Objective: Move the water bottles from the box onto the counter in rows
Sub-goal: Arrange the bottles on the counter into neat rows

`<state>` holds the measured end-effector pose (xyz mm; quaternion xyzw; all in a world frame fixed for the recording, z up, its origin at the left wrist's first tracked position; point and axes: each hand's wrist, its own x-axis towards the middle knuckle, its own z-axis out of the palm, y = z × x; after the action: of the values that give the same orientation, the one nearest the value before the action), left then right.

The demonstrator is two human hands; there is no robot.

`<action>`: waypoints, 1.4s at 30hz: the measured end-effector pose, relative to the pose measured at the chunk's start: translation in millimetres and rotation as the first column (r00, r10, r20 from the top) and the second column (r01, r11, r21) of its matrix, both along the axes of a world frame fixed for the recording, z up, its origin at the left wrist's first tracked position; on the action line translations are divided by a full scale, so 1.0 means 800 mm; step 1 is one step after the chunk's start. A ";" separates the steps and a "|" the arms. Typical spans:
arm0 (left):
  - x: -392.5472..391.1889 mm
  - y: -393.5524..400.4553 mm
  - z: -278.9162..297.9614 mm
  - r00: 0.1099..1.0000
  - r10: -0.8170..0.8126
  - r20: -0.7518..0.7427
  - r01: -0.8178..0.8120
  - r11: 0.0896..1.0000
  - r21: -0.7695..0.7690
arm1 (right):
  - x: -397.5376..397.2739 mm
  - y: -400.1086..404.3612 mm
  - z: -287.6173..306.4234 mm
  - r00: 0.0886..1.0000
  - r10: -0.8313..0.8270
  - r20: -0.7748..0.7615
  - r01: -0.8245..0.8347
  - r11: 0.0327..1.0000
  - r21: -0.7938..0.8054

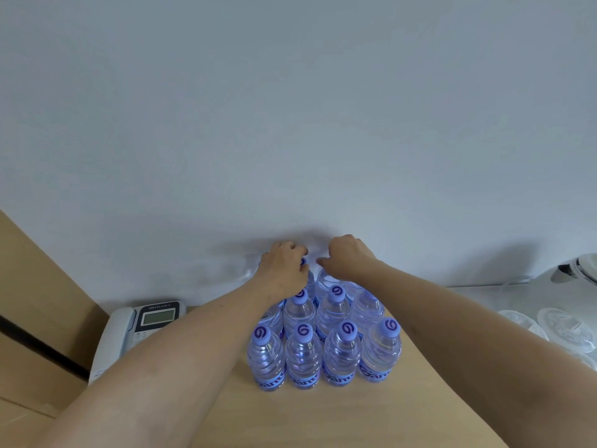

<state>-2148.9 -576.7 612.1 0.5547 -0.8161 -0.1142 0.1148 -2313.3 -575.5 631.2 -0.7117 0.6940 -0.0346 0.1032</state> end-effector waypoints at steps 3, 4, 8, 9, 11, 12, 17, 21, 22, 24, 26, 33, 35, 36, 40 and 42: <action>0.001 0.001 -0.001 1.000 -0.006 -0.011 0.006 1.000 -0.009 | 0.005 0.001 -0.001 0.999 0.021 -0.024 -0.021 1.000 0.000; 0.002 0.001 0.000 1.000 -0.004 -0.018 0.004 1.000 -0.017 | 0.006 0.001 -0.002 0.999 0.024 -0.028 -0.024 1.000 -0.002; 0.009 0.000 0.001 1.000 0.016 -0.008 -0.016 0.999 -0.032 | 0.009 0.004 -0.001 0.999 0.037 -0.040 -0.036 0.999 0.028; 0.011 0.000 0.002 1.000 0.019 -0.002 -0.019 0.999 -0.032 | 0.009 0.005 0.000 0.998 0.040 -0.044 -0.039 0.999 0.034; 0.014 0.001 0.002 1.000 0.022 0.009 -0.022 0.999 -0.032 | 0.009 0.004 0.003 0.998 0.050 -0.045 -0.047 0.998 0.049; 0.015 0.000 0.002 1.000 0.025 0.012 -0.025 0.999 -0.031 | 0.008 0.004 0.005 0.997 0.059 -0.040 -0.057 0.997 0.048; 0.019 0.000 0.004 0.999 0.039 0.023 -0.039 0.999 -0.017 | 0.006 0.000 0.003 0.996 0.072 -0.057 -0.069 0.997 0.045; 0.025 -0.002 0.002 0.999 0.041 0.028 -0.041 0.999 -0.012 | 0.007 0.000 0.005 0.995 0.087 -0.045 -0.086 0.996 0.036; 0.026 -0.003 0.001 0.999 0.040 0.027 -0.040 0.999 -0.014 | 0.007 0.001 0.006 0.996 0.084 -0.044 -0.082 0.996 0.033; 0.027 -0.003 -0.001 0.999 0.040 0.024 -0.039 0.999 -0.016 | 0.007 0.002 0.009 0.995 0.088 -0.054 -0.086 0.995 0.044; 0.028 -0.004 -0.002 0.999 0.040 0.022 -0.039 0.999 -0.012 | 0.007 0.001 0.012 0.991 0.088 -0.104 -0.083 0.995 0.051; 0.031 -0.005 -0.001 0.999 0.046 0.024 -0.045 0.999 -0.011 | 0.010 -0.006 0.013 0.988 0.096 -0.123 -0.086 0.993 0.086; 0.034 -0.005 -0.001 0.998 0.051 0.020 -0.051 0.999 -0.004 | 0.017 -0.008 0.014 0.989 0.083 -0.126 -0.073 0.994 0.082; 0.036 -0.005 -0.001 0.998 0.056 0.019 -0.056 0.998 -0.003 | 0.022 -0.009 0.013 0.990 0.069 -0.123 -0.061 0.996 0.064; 0.045 -0.004 -0.001 0.997 0.073 0.014 -0.073 0.997 -0.017 | 0.051 -0.012 0.011 0.991 0.068 -0.118 -0.080 0.992 -0.100; 0.053 -0.004 -0.001 0.996 0.084 0.008 -0.084 0.996 -0.013 | 0.067 -0.014 0.011 0.991 0.105 -0.087 -0.113 0.989 -0.095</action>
<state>-2106.8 -579.9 611.4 0.5881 -0.7934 -0.1018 0.1196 -2259.6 -586.9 639.7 -0.7538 0.6549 -0.0343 0.0409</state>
